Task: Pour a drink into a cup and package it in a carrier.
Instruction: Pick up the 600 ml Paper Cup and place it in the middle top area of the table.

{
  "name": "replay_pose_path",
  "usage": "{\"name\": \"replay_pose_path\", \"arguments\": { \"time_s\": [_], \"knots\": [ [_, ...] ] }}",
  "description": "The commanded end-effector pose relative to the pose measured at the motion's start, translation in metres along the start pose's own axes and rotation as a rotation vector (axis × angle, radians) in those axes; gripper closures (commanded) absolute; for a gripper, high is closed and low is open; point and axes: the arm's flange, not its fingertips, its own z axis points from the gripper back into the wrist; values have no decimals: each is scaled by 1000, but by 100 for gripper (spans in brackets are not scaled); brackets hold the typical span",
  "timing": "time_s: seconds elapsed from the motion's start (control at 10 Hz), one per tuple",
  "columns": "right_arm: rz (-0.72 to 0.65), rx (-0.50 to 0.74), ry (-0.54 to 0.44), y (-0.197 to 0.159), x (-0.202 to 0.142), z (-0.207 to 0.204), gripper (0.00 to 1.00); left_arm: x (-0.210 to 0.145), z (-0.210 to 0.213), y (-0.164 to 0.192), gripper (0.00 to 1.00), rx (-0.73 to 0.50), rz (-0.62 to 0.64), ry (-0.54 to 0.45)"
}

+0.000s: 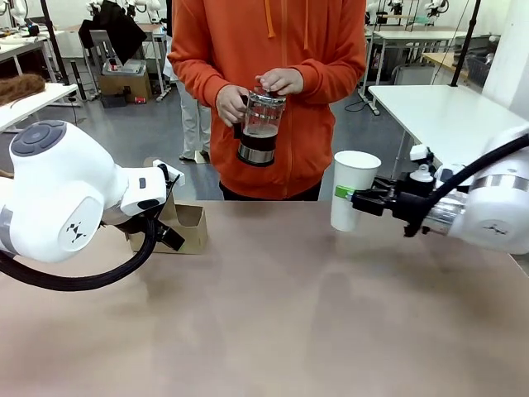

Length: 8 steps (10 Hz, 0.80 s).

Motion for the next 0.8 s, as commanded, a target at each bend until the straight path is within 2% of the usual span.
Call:
{"name": "replay_pose_path", "arguments": {
  "time_s": [0.0,0.2,0.5,0.7],
  "knots": [
    [58,-75,0,-19,-10,-15,20,0,0,0,0,-1,0,-1],
    [68,-114,34,-30,-22,-24,20,0,0,0,0,-1,0,-1],
    [61,-87,53,-33,-22,-24,20,0,0,0,0,-1,0,-1],
    [40,-71,31,-33,-24,-15,20,0,0,0,0,-1,0,-1]
  ]
}}
